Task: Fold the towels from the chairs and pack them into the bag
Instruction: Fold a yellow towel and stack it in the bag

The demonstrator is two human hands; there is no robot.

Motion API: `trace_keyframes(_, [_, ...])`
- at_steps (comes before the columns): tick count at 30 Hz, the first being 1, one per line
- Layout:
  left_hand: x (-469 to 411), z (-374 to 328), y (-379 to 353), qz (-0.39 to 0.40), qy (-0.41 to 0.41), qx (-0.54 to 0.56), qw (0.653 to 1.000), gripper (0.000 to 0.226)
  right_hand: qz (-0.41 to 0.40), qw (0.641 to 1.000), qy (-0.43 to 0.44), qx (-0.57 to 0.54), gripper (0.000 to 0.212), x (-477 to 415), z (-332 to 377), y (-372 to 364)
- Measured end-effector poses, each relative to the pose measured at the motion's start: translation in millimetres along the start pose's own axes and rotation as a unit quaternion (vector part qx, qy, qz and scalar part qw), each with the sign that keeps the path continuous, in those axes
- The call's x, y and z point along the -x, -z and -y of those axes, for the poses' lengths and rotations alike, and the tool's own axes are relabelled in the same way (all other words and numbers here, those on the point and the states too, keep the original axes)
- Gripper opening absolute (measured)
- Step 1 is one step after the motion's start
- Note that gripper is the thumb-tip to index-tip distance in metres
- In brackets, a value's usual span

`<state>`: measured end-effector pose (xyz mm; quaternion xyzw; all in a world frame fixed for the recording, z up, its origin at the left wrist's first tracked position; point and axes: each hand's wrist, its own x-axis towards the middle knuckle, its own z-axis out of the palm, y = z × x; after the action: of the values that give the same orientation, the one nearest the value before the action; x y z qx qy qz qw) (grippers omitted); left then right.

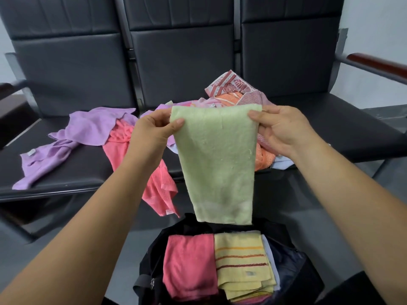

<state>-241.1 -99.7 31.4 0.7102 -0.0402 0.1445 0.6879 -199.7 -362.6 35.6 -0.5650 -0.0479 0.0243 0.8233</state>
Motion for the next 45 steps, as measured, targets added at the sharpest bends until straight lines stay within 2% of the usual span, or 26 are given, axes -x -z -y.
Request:
trace_keyframes(2, [2.0,0.2,-2.0,-0.026,-0.014,-0.026,0.999,0.016,-0.036,0.998,0.029,0.05,0.015,0.2,-1.5,1.8])
trace_keyframes(5, [3.2,-0.1,-2.7,-0.032,-0.019,0.008,0.999,0.013,-0.065,0.985,0.087,0.136,0.017,1.5,-2.5,3.8])
trace_keyframes(7, [4.2,-2.1,-2.8,-0.019,-0.028,0.023,0.999,0.016,-0.055,0.984,0.112,0.127,0.02,5.1,-1.0,2.9])
trace_keyframes(10, [8.7,-5.8,-7.3,0.017,-0.064,0.0,0.998,0.025,0.019,0.987,0.112,0.111,0.02,14.0,2.8,-5.7])
trace_keyframes(11, [9.9,-6.5,-10.0,0.037,-0.077,-0.015,0.996,0.027,0.063,0.985,0.103,0.127,0.026,16.8,3.2,-9.5])
trace_keyframes(13, [12.4,-8.6,-15.8,0.076,-0.089,-0.041,0.992,0.03,0.159,0.971,0.069,0.164,0.053,20.2,0.1,-16.5])
trace_keyframes(15, [13.6,-7.9,-19.0,0.119,-0.092,-0.054,0.987,0.032,0.206,0.956,0.048,0.201,0.078,22.3,-7.7,-23.6])
trace_keyframes(17, [16.2,-8.0,-21.3,0.142,-0.092,-0.066,0.983,0.032,0.191,0.958,0.048,0.206,0.081,22.2,-16.8,-29.4])
trace_keyframes(19, [18.5,-9.1,-22.2,0.132,-0.071,-0.037,0.988,0.034,0.152,0.971,0.062,0.175,0.071,22.9,-19.3,-34.0])
trace_keyframes(22, [12.7,-3.0,-19.5,0.114,0.034,0.042,0.992,0.053,0.084,0.993,0.068,0.053,0.054,22.5,-9.4,-36.2])
trace_keyframes(24, [11.2,5.9,-15.7,0.172,0.115,-0.02,0.978,0.061,0.056,0.996,0.052,-0.041,0.047,20.4,-2.9,-33.3])
trace_keyframes(27, [16.2,19.9,-14.5,0.264,0.184,-0.094,0.942,0.033,0.02,0.997,0.018,-0.068,0.05,15.8,0.1,-23.0])
trace_keyframes(31, [26.0,25.7,-27.8,0.326,0.164,-0.056,0.929,0.032,0.032,0.999,-0.011,-0.033,0.05,15.3,-3.1,-15.8])
trace_keyframes(33, [27.5,28.2,-36.4,0.324,0.165,-0.035,0.931,0.037,0.065,0.997,-0.018,-0.037,0.053,15.7,-3.9,-16.0])
trace_keyframes(36, [26.0,33.5,-39.9,0.303,0.186,-0.048,0.934,0.058,0.091,0.994,-0.023,-0.05,0.054,15.8,-1.5,-16.4])
trace_keyframes(39, [23.3,38.5,-38.9,0.279,0.177,-0.034,0.943,0.047,0.069,0.997,-0.018,-0.034,0.051,14.8,-0.4,-12.5])
trace_keyframes(42, [24.6,34.4,-43.5,0.228,0.2,0.089,0.949,0.044,0.03,0.999,-0.008,0.022,0.052,9.9,-6.8,-6.2])
trace_keyframes(45, [24.5,24.1,-47.5,0.166,0.247,0.211,0.931,0.046,0.068,0.997,-0.042,0.011,0.059,8.9,-11.9,-1.4])
